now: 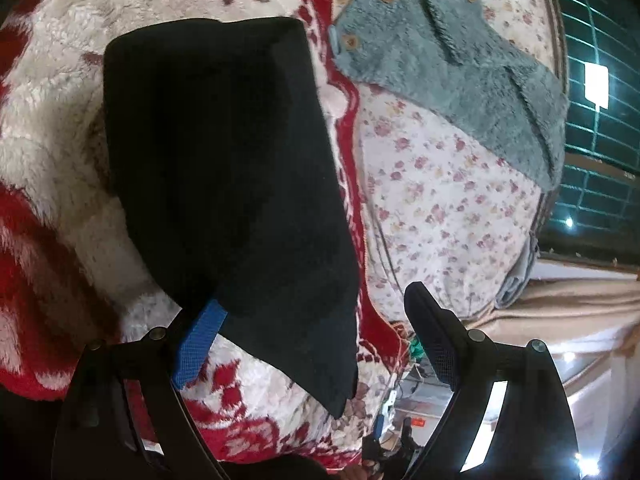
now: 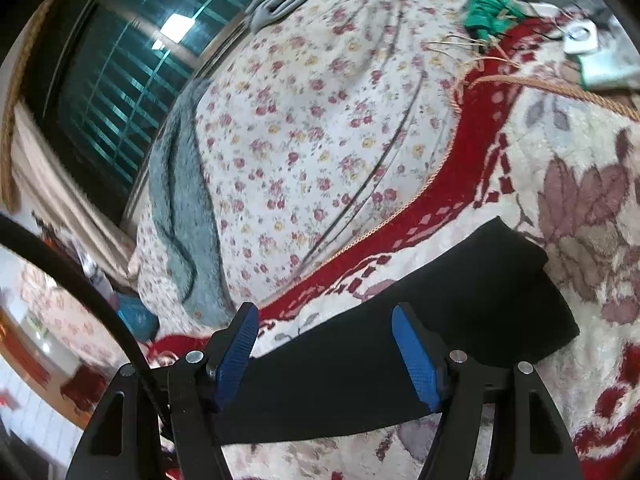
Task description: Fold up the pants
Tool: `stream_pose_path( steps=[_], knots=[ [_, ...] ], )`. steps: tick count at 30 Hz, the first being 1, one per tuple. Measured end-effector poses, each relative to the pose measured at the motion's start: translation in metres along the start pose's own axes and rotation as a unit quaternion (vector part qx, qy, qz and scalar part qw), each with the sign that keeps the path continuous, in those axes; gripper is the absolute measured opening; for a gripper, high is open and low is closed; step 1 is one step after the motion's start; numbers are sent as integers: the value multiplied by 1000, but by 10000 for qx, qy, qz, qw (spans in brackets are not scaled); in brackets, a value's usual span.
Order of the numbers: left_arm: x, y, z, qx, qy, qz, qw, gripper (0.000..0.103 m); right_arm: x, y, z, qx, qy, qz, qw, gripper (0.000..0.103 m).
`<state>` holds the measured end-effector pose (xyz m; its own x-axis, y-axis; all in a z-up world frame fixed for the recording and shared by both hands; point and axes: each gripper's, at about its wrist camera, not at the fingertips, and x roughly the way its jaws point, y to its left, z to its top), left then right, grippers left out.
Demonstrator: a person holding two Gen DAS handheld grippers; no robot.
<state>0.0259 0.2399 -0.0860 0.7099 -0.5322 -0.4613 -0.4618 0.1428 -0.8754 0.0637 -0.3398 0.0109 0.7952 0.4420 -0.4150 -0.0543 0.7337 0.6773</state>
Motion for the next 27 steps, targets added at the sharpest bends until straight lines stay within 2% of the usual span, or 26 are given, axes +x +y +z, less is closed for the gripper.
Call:
stream_pose_path(
  steps=[4,7,10,11,12,13,14,15,16,17,20,23,25,27],
  knots=[
    [4,-8,-1,166,-87,144,9997,89,-10,-24,5,688,-191,310,9970,67],
    [5,-25,-4,578,-205,219,9979,88,-12,-60,12,1582,100,676,9850,67],
    [10,-37,-8,856,-373,591,9939,79,-17,-102,13,2364,316,1098,9649,67],
    [14,-37,-8,873,-410,768,9924,71,-19,-113,11,2590,365,1155,9583,67],
    [17,-36,-9,867,-440,896,9912,66,-21,-122,9,2785,423,1187,9521,67],
    [20,-33,-9,858,-452,1015,9901,57,-22,-131,7,2933,473,1200,9473,67],
    [23,-29,-10,826,-450,1108,9894,44,-24,-135,6,3003,491,1185,9452,67],
    [24,-27,-10,808,-429,1169,9889,37,-25,-138,5,3043,482,1161,9442,67],
    [25,-24,-10,816,-416,1249,9879,22,-25,-141,6,3103,424,1120,9431,67],
    [25,-23,-10,840,-424,1272,9874,16,-24,-142,8,3129,387,1085,9428,67],
    [22,-21,-10,871,-434,1162,9885,12,-4,-139,19,3053,491,976,9460,68],
    [18,-24,-12,949,-496,1077,9884,10,29,-134,24,2740,1140,644,9528,68],
    [14,-31,-16,1127,-559,1046,9865,9,51,-138,19,2797,1578,246,9467,67],
    [9,-38,-18,1279,-681,981,9846,9,60,-147,16,3007,1685,119,9386,63]
  ],
)
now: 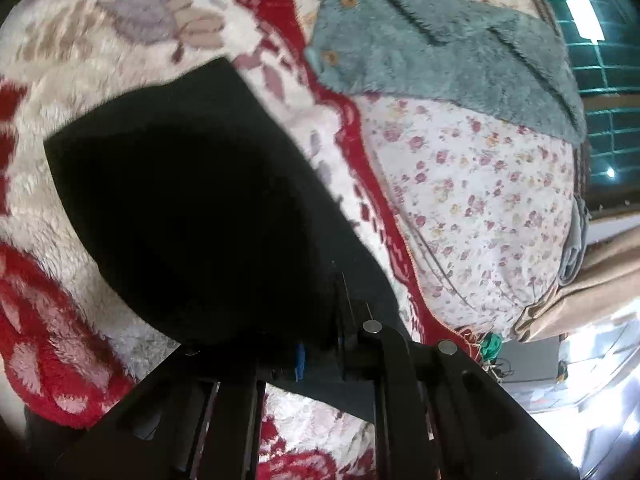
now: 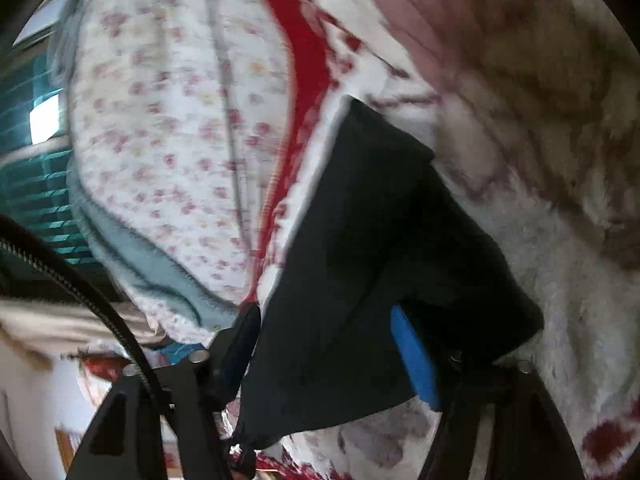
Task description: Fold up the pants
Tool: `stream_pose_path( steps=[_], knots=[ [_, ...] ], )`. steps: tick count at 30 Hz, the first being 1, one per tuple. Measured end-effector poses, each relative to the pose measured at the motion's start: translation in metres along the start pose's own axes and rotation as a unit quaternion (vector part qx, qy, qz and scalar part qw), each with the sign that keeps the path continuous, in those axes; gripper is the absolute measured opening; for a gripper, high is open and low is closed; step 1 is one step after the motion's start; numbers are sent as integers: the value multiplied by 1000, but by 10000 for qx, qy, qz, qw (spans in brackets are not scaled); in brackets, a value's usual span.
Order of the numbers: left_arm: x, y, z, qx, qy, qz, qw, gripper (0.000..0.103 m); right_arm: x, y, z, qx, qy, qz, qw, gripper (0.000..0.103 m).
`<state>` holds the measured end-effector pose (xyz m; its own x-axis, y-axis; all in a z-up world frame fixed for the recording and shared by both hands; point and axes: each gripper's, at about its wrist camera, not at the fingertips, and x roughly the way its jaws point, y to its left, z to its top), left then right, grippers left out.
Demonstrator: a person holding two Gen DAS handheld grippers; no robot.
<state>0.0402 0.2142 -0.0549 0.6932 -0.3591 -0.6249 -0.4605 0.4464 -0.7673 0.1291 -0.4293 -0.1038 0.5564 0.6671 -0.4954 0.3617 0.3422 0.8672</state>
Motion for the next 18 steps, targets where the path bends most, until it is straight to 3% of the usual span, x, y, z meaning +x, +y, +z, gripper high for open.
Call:
stream_pose_path(
  steps=[2,3,4,5,6,7,13,18],
  knots=[
    [-3,-5,3,26,-74,-104,9999,9,1,3,8,-44,42,296,9995,56],
    [-3,-8,5,56,-111,-119,9999,9,2,7,11,-218,95,335,9992,42],
    [-2,-12,8,113,-144,-77,9998,9,5,12,15,-420,171,222,9987,29],
    [1,-14,10,162,-164,-21,9997,9,7,12,17,-504,228,68,9984,24],
    [3,-16,12,210,-165,38,9996,9,9,13,17,-612,306,-114,9976,11],
    [6,-19,15,260,-151,105,9995,9,11,15,17,-759,353,-343,9959,6],
    [10,-32,29,499,-31,247,9984,9,1,32,13,-1243,217,-510,9907,4],
    [26,-67,81,679,-139,256,9973,9,13,69,36,-1391,140,-283,9898,4]
  ],
)
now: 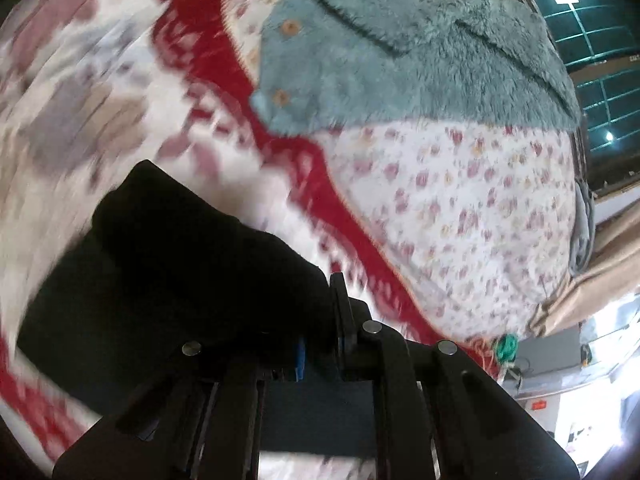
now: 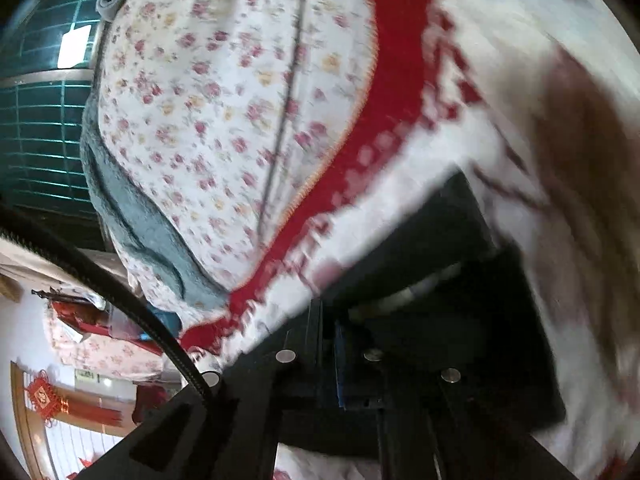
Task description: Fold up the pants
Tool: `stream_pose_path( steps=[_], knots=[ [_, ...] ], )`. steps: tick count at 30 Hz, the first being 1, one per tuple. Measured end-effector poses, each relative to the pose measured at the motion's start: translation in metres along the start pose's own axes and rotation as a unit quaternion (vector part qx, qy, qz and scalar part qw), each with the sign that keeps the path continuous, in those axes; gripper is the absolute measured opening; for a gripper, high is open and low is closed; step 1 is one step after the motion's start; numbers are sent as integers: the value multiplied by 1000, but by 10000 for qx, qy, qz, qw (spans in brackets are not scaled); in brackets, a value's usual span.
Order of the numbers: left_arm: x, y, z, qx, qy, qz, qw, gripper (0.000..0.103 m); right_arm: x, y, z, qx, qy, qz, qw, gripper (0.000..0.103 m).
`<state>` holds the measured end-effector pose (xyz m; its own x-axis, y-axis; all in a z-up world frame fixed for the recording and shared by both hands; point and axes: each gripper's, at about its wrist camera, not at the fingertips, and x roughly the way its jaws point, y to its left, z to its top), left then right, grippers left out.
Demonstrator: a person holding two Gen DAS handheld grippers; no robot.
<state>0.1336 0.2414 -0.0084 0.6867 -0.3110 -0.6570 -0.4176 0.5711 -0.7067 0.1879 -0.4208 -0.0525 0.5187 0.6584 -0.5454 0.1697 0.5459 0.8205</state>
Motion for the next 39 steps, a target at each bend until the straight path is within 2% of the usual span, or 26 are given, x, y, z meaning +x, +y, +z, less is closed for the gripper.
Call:
stream_pose_path(
  steps=[1,3,4,5,6,7,8,9,10,12,13,14,16,19,22,26,30,33,35,36,38,39],
  knots=[
    [15,-9,24,78,22,41,10000,10,10,9,15,-35,-31,72,10000,4],
    [62,-20,66,355,361,-3,9987,13,31,20,44,39,-235,591,9980,5],
    [77,-16,78,273,483,77,9984,15,45,27,59,-102,-344,791,9962,19],
    [83,-11,82,173,579,103,9981,16,57,32,70,-223,-388,529,9976,34],
    [86,-3,83,-3,645,98,9979,16,65,31,73,-86,-404,82,9991,61],
    [84,6,79,-97,711,-61,9974,16,68,25,68,254,-406,-159,9987,64],
    [81,9,76,-47,748,-224,9969,20,68,22,61,359,-341,31,9988,64],
    [74,14,71,61,773,-383,9963,22,66,21,53,279,-266,160,9991,64],
    [64,19,68,98,702,-422,9966,26,59,22,43,32,-277,43,9996,64],
    [41,30,63,6,503,-571,9971,39,44,20,24,-327,-418,-257,9983,64],
    [30,34,63,-59,413,-678,9968,49,33,15,14,-396,-449,-361,9976,64],
    [14,40,63,-125,279,-804,9963,56,22,8,8,-384,-438,-387,9975,64],
    [-17,49,68,-197,-32,-987,9949,64,-1,-7,-4,-200,-492,-408,9978,64],
    [-61,72,68,-308,-434,-917,9944,68,-41,-24,-25,-69,-627,-480,9969,64],
    [-73,100,49,-344,-296,-751,9961,72,-72,-31,-48,-87,-665,-410,9969,64],
    [-59,135,7,-541,218,-517,9970,72,-95,-42,-81,21,-540,-281,9981,64],
    [-36,146,-23,-666,531,-294,9959,72,-101,-53,-104,10,-523,-409,9978,64],
    [-27,135,-27,-586,292,-139,9978,72,-97,-61,-113,196,-463,-199,9985,64],
    [-23,127,-25,-464,84,-240,9986,72,-94,-69,-116,397,-445,-136,9981,64],
    [-22,126,-24,-415,-4,-270,9988,69,-92,-73,-116,505,-445,-127,9977,64],
    [-18,122,-22,-270,-77,-33,9996,17,-88,-81,-116,663,-509,-191,9963,64],
    [-17,123,-22,-175,-56,98,9998,11,-87,-82,-115,644,-567,-182,9961,64]
  ],
)
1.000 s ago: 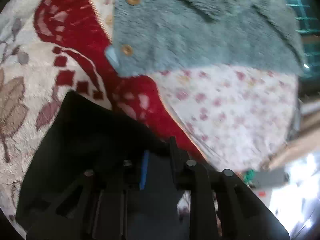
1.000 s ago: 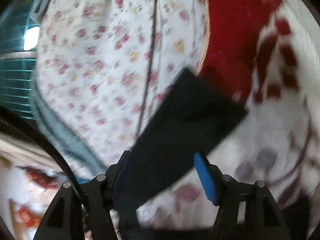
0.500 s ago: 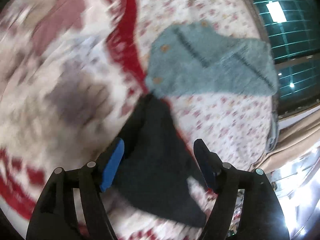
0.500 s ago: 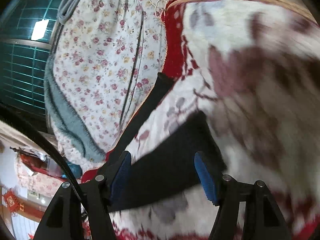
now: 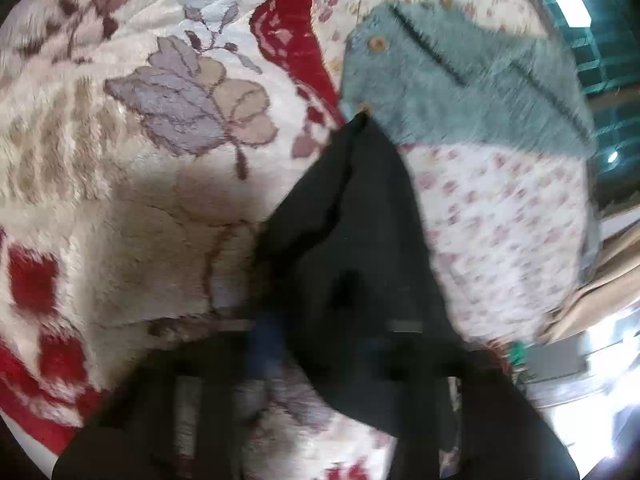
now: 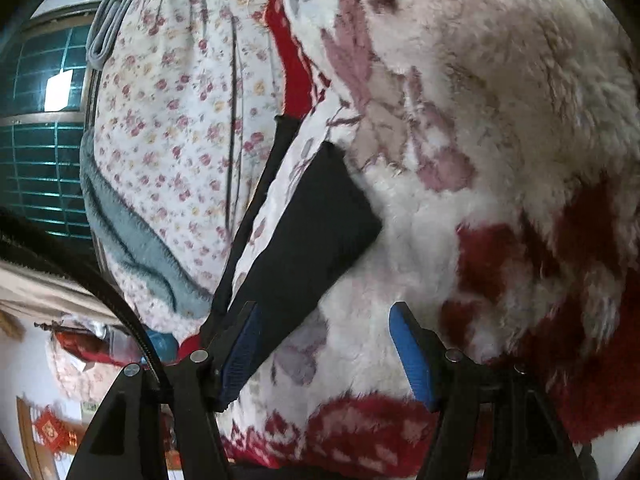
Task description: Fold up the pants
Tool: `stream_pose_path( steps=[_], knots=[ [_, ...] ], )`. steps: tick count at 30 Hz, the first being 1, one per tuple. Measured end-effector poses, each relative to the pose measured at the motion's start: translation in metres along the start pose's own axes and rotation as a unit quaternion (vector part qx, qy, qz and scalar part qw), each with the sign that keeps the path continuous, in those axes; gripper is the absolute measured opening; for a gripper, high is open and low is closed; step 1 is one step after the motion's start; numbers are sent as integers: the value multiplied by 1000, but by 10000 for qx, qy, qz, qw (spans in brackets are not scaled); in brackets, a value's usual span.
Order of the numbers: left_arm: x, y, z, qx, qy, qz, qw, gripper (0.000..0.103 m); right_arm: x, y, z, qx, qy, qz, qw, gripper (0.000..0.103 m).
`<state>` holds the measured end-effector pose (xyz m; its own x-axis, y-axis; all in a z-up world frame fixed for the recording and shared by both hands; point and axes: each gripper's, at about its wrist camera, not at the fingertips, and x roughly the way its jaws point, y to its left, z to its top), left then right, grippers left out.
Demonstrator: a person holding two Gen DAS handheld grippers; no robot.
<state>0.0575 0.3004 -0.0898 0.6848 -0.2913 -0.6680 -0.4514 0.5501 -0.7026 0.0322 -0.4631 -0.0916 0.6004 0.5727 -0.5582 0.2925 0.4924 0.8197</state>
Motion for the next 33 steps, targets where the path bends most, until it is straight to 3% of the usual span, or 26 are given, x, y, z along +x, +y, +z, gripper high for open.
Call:
stream_pose_path(
  steps=[9,11,12,13,18,21,25,28,31,33],
  knots=[
    [-14,-3,-4,159,-326,-148,9992,5,22,13,20,-397,-576,199,9974,60],
    [-13,-4,-4,144,-324,-136,9993,4,40,17,26,-511,-342,281,9977,35],
    [-14,-4,-5,135,-320,-126,9993,4,47,18,28,-544,-212,153,9982,10],
    [-16,-4,-6,105,-324,-117,9994,4,52,18,28,-627,-180,-181,9977,5],
    [-39,-15,-18,289,-166,-111,9994,4,7,59,11,-1505,-622,-483,9855,4],
    [-56,-12,-27,106,58,-282,9995,4,-22,78,9,-1661,-481,-583,9832,4],
    [-74,22,-45,-725,271,-571,9954,4,-23,49,13,-1279,110,-854,9881,4],
    [-73,50,-55,-1114,224,-445,9925,4,0,5,4,-892,631,-1082,9881,4],
    [-61,73,-62,-1659,388,-661,9832,4,-4,-9,-3,-805,347,-764,9932,3],
    [-56,81,-61,-1908,491,-752,9775,11,-10,-8,-5,-750,314,-841,9931,5]
  ],
)
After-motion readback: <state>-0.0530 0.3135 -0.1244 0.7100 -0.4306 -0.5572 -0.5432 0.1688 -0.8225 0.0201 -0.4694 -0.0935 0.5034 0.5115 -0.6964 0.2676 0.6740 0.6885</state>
